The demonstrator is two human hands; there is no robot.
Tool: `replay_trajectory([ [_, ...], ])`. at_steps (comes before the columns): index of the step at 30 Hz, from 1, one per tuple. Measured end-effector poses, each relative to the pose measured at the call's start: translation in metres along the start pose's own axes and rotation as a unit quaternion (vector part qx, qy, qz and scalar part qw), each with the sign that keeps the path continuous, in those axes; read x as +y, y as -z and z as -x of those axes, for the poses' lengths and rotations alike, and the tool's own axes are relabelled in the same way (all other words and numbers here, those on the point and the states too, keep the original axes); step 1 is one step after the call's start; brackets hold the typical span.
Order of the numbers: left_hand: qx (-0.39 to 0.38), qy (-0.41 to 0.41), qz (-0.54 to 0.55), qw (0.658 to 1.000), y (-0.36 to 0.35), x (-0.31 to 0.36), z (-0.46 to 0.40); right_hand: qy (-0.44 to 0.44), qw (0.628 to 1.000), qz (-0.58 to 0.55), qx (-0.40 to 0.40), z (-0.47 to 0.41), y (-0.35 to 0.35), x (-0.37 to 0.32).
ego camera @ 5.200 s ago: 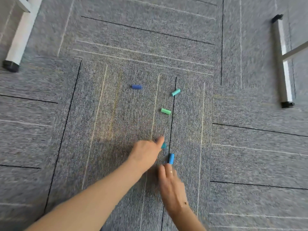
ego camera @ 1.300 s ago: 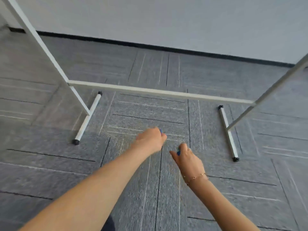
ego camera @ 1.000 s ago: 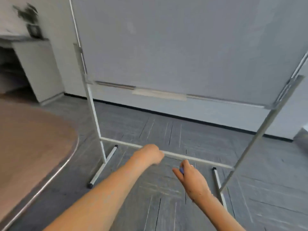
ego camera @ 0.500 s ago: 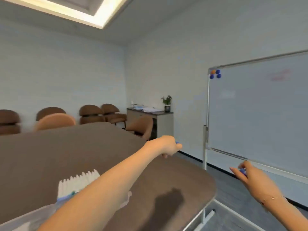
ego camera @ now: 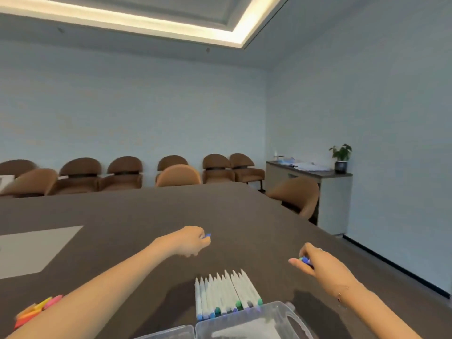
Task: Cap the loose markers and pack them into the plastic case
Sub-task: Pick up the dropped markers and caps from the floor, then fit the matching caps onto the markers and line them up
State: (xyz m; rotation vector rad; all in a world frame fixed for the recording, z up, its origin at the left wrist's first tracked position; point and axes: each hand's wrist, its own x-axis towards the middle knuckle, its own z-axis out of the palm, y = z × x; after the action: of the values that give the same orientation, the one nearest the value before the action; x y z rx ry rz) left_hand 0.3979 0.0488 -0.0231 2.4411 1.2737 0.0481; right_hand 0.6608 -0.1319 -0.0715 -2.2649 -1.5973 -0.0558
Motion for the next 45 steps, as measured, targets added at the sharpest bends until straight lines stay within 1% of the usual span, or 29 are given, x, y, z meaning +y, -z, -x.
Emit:
replay_trajectory([
  [3,0.025,-0.007,0.051,0.998,-0.009,-0.036,-0.033,0.015,0.998,-0.03,-0.044,-0.058,-0.036,-0.033],
  [6,0.048,-0.028,0.054,0.997,-0.032,-0.065,-0.069,0.045,0.994,-0.037,-0.092,-0.11,-0.078,-0.052],
  [9,0.038,-0.046,0.033,0.998,-0.056,-0.083,-0.1,0.074,0.987,-0.039,-0.14,-0.15,-0.113,-0.065],
  [13,0.032,-0.068,0.06,0.995,-0.078,-0.091,-0.128,0.094,0.977,-0.064,-0.18,-0.184,-0.147,-0.078],
  [17,0.022,-0.099,0.084,0.991,-0.092,-0.095,-0.136,0.125,0.963,-0.123,-0.205,-0.191,-0.164,-0.084],
  [21,0.029,-0.113,0.096,0.989,-0.099,-0.101,-0.135,0.13,0.961,-0.172,-0.176,-0.188,-0.173,-0.08],
  [24,0.02,-0.116,0.125,0.985,-0.1,-0.103,-0.133,0.135,0.955,-0.2,-0.172,-0.186,-0.172,-0.077],
  [29,-0.016,-0.1,0.194,0.976,-0.095,-0.099,-0.125,0.097,0.94,-0.252,-0.208,-0.179,-0.168,-0.072],
  [32,-0.012,-0.076,0.233,0.969,-0.088,-0.095,-0.113,0.076,0.922,-0.306,-0.225,-0.171,-0.158,-0.076],
  [34,0.001,-0.061,0.24,0.969,-0.078,-0.093,-0.097,0.06,0.916,-0.336,-0.213,-0.167,-0.149,-0.076],
  [36,0.025,-0.051,0.24,0.969,-0.063,-0.092,-0.074,0.045,0.918,-0.349,-0.181,-0.163,-0.141,-0.072],
  [38,0.07,-0.049,0.244,0.966,-0.046,-0.093,-0.041,0.04,0.92,-0.358,-0.155,-0.157,-0.13,-0.071],
  [40,0.132,-0.038,0.274,0.952,-0.032,-0.097,-0.005,0.036,0.918,-0.372,-0.134,-0.147,-0.117,-0.074],
  [42,0.191,-0.018,0.316,0.929,-0.024,-0.106,0.032,0.045,0.916,-0.382,-0.112,-0.134,-0.102,-0.081],
  [45,0.242,0.008,0.352,0.904,-0.023,-0.127,0.087,0.059,0.921,-0.377,-0.08,-0.114,-0.083,-0.103],
])
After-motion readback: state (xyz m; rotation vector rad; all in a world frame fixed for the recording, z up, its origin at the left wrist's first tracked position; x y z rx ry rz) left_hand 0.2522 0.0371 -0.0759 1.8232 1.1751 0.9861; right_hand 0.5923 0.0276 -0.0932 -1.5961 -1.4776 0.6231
